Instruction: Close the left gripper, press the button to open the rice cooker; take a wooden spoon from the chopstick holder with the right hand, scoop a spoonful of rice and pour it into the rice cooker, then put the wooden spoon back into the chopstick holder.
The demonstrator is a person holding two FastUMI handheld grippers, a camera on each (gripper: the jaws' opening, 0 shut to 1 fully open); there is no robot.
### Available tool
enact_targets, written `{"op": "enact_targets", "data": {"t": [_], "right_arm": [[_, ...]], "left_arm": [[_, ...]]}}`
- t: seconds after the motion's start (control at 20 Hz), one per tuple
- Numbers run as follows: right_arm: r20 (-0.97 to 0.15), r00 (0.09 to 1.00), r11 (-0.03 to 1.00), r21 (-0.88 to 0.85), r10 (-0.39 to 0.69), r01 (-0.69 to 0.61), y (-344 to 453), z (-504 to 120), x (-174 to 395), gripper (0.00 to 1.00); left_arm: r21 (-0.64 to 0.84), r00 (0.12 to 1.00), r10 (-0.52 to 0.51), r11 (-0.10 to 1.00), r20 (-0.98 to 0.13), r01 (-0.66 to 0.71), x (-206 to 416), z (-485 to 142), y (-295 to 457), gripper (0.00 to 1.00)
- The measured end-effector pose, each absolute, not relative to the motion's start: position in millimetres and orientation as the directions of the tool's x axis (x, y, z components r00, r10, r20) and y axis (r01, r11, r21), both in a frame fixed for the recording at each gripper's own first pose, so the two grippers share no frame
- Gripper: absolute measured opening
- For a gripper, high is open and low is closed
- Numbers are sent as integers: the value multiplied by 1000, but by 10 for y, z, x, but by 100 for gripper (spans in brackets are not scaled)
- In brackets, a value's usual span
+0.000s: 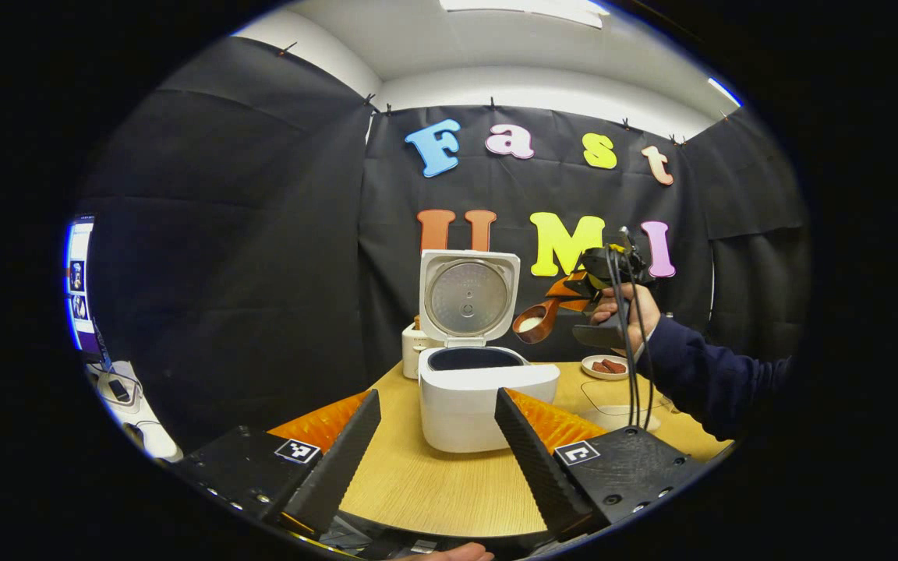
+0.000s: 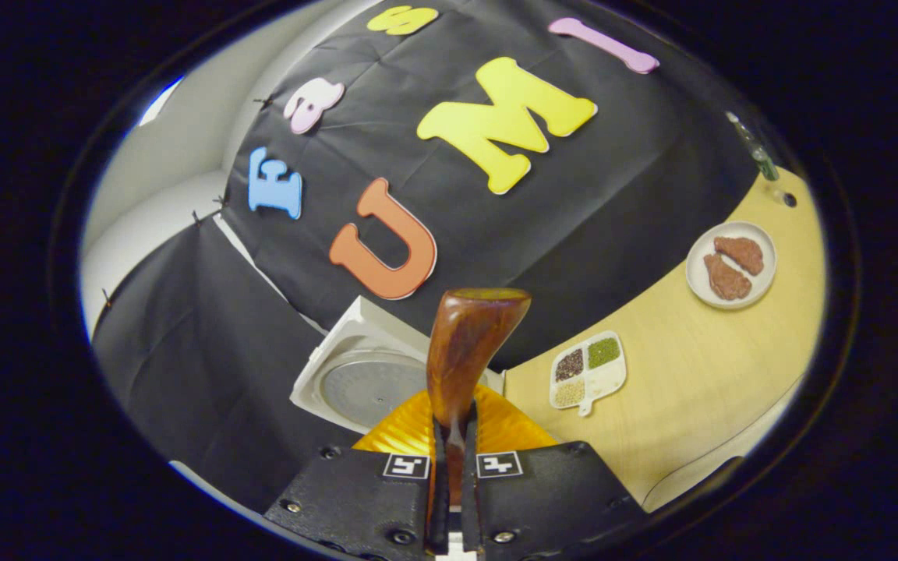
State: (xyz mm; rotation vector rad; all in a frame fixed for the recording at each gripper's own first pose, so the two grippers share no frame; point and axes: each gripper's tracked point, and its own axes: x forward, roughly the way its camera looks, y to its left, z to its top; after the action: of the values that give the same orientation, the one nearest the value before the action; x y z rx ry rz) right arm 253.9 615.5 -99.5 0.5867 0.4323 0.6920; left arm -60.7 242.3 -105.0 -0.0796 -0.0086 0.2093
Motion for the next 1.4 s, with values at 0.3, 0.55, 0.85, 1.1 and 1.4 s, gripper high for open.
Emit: {"op": "enact_targets", "data": {"t": [0.3,0.55,0.85,1.1,1.4], "right_arm": [[-202,708,717,397,677,-572,6599,-1101,2559,8],[-209,698,727,249,685,-639,6850,-1215,2499,8],[-202,679,704,92,706,-704,6981,-1247,2424,8],[-206,660,676,15,723,-736,7068,-1306,2341,10],[-210,668,663,-104,713,-741,7146,-1262,2261,10]], "left_arm": [[-62,974,226,972,-2,-226,-704,-1067,2464,94],[-60,978,207,976,0,-207,-728,-1010,2396,94],[-52,980,201,978,-3,-201,-712,-1029,2355,94],[-59,979,203,978,0,-202,-719,-1018,2359,94],[-57,978,207,977,-5,-207,-760,-1010,2361,94]]}}
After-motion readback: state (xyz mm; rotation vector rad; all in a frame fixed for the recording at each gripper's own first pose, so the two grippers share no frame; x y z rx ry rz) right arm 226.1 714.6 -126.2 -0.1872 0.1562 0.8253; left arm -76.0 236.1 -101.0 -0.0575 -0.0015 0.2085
